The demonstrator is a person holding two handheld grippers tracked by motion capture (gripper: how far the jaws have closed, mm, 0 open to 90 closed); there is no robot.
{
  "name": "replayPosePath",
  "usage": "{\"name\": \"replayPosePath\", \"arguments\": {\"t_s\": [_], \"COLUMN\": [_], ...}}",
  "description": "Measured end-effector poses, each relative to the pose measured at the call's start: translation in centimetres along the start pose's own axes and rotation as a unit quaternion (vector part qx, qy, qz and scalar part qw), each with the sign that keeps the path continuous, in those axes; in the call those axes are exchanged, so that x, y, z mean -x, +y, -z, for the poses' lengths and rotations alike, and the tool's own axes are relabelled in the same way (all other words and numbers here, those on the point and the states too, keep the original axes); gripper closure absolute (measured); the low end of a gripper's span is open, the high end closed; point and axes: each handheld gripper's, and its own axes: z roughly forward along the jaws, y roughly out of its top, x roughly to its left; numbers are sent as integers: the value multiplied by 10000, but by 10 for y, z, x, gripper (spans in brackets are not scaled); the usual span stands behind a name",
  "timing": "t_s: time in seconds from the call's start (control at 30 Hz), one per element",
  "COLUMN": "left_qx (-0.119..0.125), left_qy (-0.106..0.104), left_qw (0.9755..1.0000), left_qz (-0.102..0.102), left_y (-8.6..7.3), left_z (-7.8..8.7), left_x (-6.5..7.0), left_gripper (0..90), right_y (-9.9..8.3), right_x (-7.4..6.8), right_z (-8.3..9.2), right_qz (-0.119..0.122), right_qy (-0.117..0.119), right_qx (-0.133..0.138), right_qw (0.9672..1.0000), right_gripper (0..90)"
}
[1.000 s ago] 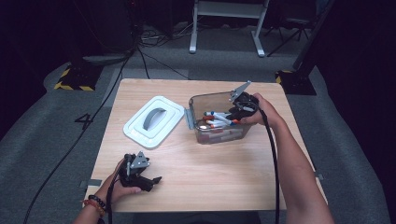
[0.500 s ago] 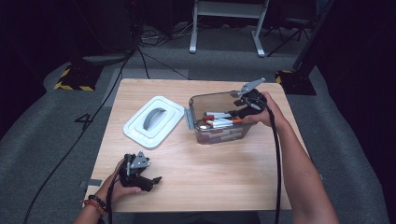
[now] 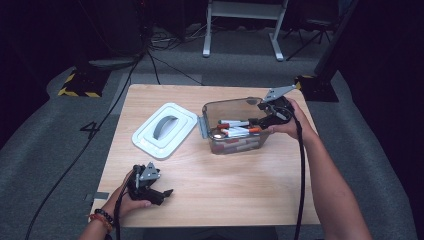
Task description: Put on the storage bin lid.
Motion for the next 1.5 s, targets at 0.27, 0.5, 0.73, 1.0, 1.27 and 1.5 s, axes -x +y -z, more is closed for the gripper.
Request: {"name": "replayPosePath", "arguments": {"t_s": [0.27,0.5,0.73,1.0,1.27,1.5], "left_qx": [0,0,1,0,0,2], "left_qy": [-1,0,1,0,0,20], "left_qw": [10000,10000,10000,10000,10000,10000], "left_qz": [2,0,2,1,0,24], "left_y": [0,0,0,0,0,0], "left_z": [0,0,0,0,0,0], "left_x": [0,0,0,0,0,0], "left_gripper": [111,111,111,111,111,112], "right_y": [-9,-21,-40,-80,-115,-147], "right_x": [-6,-12,-25,-45,-55,-65], "right_z": [21,41,60,81,78,65], "right_qz": [1,0,-12,-42,-136,-313], "right_qy": [-171,-369,-525,-700,-735,-537], "right_qx": [157,264,406,556,489,363], "right_qw": [9997,9990,9978,9960,9960,9974], "right_gripper": [278,278,284,282,276,269]}}
